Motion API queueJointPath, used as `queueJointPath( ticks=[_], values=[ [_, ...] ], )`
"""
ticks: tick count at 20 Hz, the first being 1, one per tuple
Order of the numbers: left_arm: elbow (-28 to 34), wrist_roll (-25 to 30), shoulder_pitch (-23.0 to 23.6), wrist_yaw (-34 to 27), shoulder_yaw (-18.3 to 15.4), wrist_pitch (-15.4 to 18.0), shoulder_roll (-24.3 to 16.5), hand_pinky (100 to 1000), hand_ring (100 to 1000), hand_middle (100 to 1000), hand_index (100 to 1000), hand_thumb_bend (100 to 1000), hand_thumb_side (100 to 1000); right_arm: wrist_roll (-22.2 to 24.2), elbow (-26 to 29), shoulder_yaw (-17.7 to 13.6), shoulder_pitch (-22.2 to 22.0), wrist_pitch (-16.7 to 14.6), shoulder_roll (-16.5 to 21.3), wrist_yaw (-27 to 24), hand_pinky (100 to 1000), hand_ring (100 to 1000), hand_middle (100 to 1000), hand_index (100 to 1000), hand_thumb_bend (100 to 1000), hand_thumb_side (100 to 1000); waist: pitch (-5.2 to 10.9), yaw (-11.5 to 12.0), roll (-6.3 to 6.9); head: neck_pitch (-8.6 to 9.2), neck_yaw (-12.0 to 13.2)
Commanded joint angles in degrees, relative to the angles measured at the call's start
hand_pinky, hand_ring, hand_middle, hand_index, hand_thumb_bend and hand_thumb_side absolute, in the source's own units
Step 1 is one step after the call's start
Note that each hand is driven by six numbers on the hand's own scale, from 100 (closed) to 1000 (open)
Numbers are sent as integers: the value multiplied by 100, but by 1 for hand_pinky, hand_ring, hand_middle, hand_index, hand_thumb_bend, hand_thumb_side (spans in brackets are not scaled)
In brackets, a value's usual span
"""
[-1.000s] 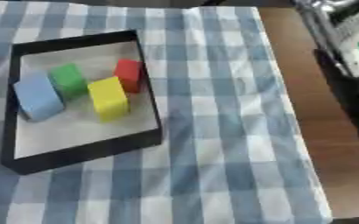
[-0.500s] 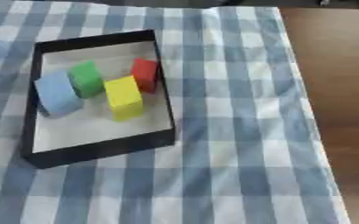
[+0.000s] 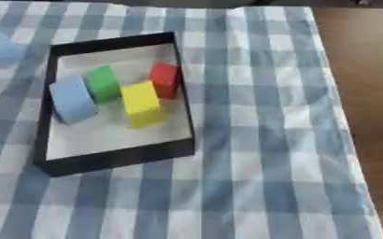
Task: Pick up objects on the table and place them in the box.
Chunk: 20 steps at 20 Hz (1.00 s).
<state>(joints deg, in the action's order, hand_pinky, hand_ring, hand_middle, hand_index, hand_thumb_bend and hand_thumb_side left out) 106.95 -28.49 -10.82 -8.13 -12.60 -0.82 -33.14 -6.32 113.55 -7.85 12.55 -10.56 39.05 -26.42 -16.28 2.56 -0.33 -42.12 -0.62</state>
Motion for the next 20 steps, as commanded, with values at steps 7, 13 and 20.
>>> queueJointPath(
  ticks=[7, 13, 20],
  values=[
    [-112, 172, -157, 5, 83, -34, -381, 653, 775, 755, 844, 487, 565, -280, 104, -164, -205, 136, -139, 296, 933, 758, 747, 852, 100, 544, 139, -48, 166, 105, 12],
    [-613, 543, -391, 248, 254, -162, -1281, 665, 777, 757, 855, 512, 544, -266, 104, -155, -283, 194, -167, 366, 932, 751, 739, 848, 100, 543, 177, -67, 226, 86, 216],
    [-1080, 1835, -381, 872, 534, -325, -2377, 699, 787, 771, 872, 560, 545, -244, 104, -150, -330, 211, -140, 355, 932, 748, 736, 848, 100, 542, 253, -93, 244, 34, 326]
  ],
)
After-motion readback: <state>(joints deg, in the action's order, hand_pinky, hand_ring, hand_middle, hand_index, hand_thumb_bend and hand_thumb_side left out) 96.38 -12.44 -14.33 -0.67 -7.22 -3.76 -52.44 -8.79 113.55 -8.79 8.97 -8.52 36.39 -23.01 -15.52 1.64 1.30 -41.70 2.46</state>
